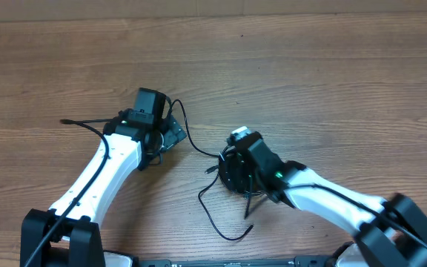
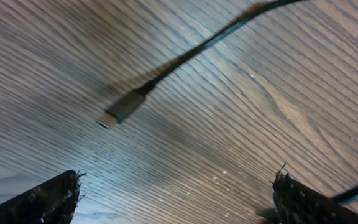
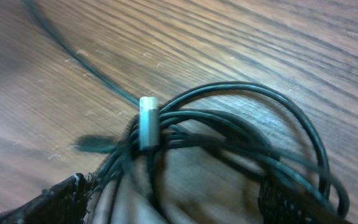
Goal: Untangle cables
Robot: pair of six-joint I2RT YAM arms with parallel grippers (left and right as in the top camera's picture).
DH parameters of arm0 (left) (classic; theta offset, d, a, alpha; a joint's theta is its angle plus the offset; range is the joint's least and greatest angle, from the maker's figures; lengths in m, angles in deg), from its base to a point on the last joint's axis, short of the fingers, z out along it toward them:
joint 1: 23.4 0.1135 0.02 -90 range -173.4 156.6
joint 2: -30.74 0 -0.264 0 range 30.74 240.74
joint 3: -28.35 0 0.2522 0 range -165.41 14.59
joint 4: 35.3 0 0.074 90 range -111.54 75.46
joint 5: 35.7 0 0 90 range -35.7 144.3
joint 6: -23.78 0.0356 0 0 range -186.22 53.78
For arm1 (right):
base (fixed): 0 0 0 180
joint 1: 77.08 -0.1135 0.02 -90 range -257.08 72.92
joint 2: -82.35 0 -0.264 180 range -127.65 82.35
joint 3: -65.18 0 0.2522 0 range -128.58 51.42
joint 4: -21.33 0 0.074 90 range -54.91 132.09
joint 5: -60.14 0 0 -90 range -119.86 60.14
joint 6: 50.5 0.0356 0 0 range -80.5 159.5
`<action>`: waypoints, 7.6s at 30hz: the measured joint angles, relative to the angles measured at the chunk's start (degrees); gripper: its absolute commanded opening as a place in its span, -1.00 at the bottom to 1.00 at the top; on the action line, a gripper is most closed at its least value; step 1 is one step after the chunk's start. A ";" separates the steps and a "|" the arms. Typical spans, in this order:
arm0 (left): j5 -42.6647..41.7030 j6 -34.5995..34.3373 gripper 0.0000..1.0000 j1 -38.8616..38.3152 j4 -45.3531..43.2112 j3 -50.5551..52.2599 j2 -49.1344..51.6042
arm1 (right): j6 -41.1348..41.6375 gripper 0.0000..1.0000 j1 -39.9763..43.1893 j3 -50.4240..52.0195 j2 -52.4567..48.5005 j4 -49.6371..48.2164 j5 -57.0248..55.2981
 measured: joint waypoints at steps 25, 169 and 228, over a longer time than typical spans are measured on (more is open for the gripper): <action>-2.71 2.67 0.99 0.72 -0.11 0.00 -0.22 | -0.42 -0.92 -3.89 -29.73 -4.37 23.93 9.79; -49.07 23.54 0.99 11.69 -6.40 2.89 -0.33 | 28.50 -0.92 6.19 -33.00 6.47 26.08 13.53; -36.35 1.44 -0.91 5.49 -5.79 -1.90 -3.74 | 35.30 1.00 6.12 -22.32 7.48 39.82 3.28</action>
